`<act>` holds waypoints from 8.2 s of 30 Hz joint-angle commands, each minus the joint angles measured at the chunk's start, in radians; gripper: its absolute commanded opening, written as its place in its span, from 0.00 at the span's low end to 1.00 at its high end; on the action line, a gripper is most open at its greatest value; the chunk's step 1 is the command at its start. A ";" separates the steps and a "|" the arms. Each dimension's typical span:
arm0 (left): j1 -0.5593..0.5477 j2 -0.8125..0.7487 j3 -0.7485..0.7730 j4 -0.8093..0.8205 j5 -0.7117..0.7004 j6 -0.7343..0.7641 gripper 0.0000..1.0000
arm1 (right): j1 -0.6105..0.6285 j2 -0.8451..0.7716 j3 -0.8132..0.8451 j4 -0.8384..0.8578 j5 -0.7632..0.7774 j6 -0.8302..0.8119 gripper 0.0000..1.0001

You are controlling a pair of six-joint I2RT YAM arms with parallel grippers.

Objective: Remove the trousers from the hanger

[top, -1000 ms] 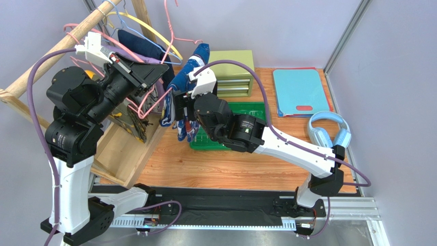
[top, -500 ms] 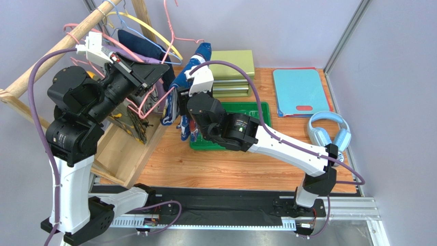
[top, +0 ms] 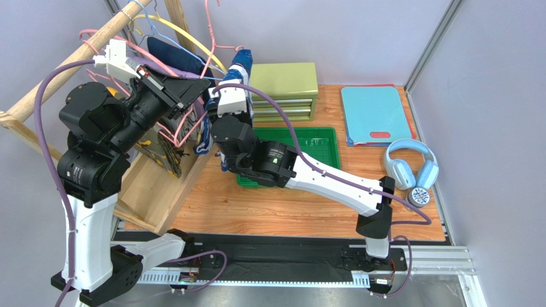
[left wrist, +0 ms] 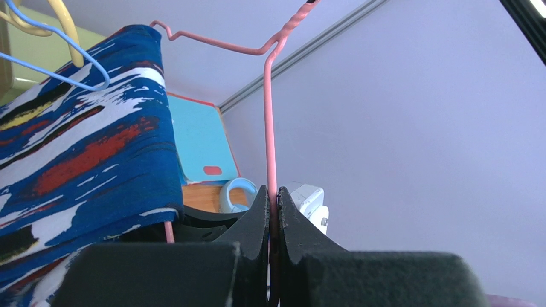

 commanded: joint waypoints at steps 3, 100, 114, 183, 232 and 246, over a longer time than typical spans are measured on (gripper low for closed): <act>-0.004 -0.048 0.002 0.208 0.036 0.013 0.00 | -0.004 -0.013 0.030 0.075 0.112 -0.135 0.00; -0.003 -0.130 -0.123 -0.247 0.020 0.464 0.00 | -0.557 -1.054 -1.095 0.270 -0.781 -0.393 0.00; -0.003 -0.137 -0.120 -0.241 0.060 0.456 0.00 | -0.781 -0.988 -1.099 0.394 -0.832 -0.566 0.00; -0.003 -0.144 -0.015 -0.346 0.037 0.427 0.00 | -0.108 -0.460 -0.666 -0.467 -0.542 0.042 0.80; -0.003 -0.112 -0.144 -0.215 0.404 0.239 0.00 | -0.220 -0.375 -0.253 0.062 -1.007 0.874 0.00; -0.003 -0.204 -0.285 -0.031 0.650 0.020 0.66 | -0.225 -0.514 -0.408 0.109 -1.172 0.870 0.00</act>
